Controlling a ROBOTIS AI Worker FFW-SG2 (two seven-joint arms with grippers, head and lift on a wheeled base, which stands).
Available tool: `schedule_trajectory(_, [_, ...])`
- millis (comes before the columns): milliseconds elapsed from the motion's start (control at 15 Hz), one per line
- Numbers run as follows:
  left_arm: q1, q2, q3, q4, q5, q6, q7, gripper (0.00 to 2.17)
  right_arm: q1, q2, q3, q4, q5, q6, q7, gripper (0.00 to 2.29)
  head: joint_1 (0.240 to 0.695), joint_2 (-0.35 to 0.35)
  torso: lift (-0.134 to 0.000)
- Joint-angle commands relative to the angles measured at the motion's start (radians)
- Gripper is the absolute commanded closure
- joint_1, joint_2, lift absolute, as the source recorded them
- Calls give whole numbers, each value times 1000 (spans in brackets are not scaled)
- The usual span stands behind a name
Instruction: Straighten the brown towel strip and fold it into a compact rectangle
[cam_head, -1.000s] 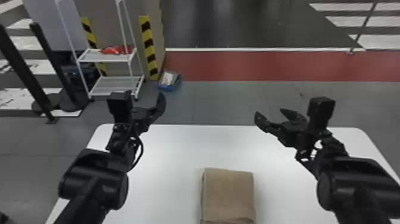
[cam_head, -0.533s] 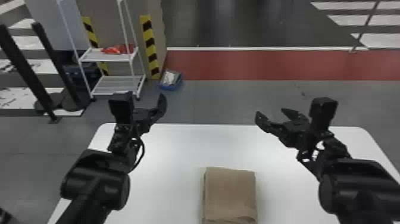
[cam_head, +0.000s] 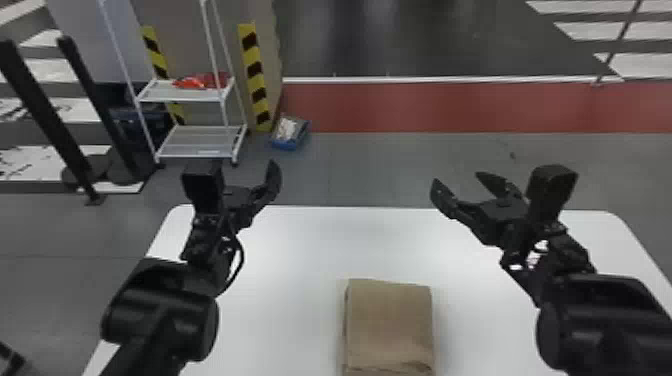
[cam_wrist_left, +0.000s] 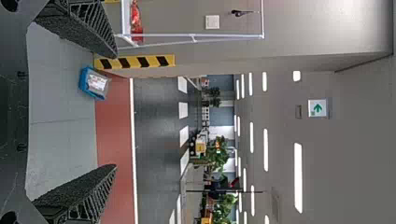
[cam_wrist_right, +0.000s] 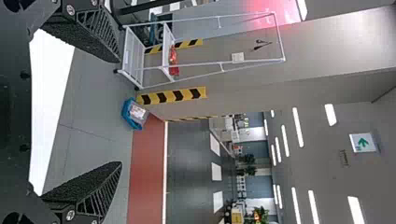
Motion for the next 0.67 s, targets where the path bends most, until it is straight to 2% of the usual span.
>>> schedule_trajectory(0, [11, 3, 9, -13, 3, -2, -1, 53, 6, 0, 1, -2, -4, -21, 0, 113, 645, 55, 0])
schedule_trajectory(600, [5, 8, 18, -10, 4, -11, -6, 53, -5, 1, 2, 1, -18, -64, 2, 113, 633, 64, 0])
